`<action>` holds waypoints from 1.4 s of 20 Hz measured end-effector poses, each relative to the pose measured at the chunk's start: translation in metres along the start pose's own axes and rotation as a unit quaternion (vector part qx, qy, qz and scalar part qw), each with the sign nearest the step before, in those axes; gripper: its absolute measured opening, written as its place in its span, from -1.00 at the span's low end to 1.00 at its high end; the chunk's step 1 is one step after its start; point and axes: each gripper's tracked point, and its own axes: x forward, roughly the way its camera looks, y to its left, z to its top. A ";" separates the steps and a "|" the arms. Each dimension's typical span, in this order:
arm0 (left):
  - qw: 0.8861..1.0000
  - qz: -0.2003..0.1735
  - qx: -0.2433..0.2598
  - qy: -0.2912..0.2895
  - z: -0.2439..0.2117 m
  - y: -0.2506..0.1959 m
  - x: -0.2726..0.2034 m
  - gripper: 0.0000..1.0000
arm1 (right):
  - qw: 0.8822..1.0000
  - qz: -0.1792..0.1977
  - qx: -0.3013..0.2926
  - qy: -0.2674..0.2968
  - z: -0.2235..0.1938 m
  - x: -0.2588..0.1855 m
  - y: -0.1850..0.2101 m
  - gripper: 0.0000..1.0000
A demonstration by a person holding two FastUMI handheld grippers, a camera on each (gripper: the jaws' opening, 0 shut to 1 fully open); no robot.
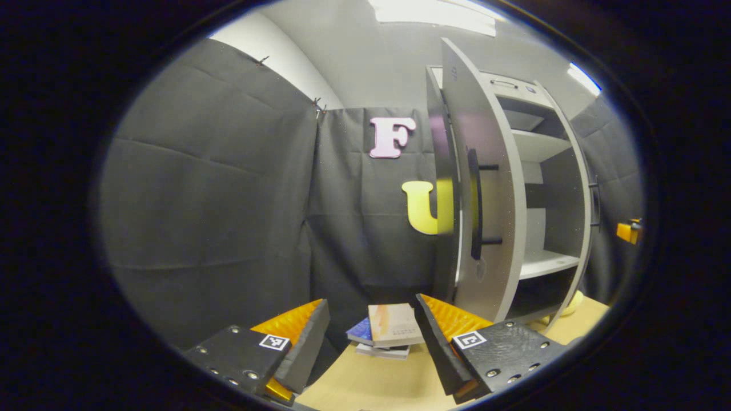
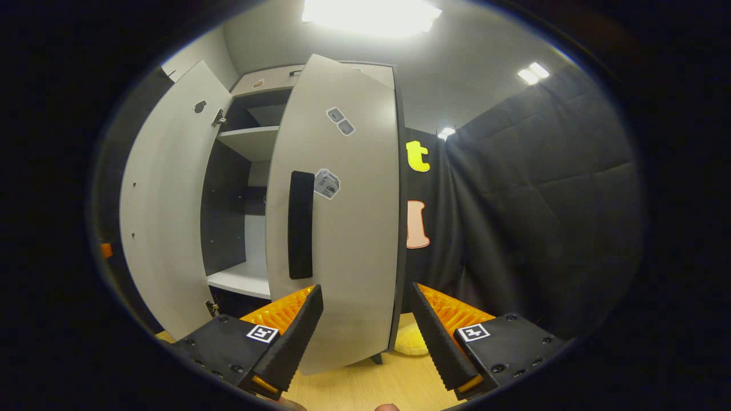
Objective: Grasp the bottle in the cabinet with the left hand and place it on the coaster, then close the right door with the right hand and the left door with the left hand.
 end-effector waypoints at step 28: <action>0.998 0.004 0.025 -0.059 0.073 -0.119 0.024 0.89 | 0.999 -0.036 0.024 0.021 -0.027 -0.005 -0.150 0.96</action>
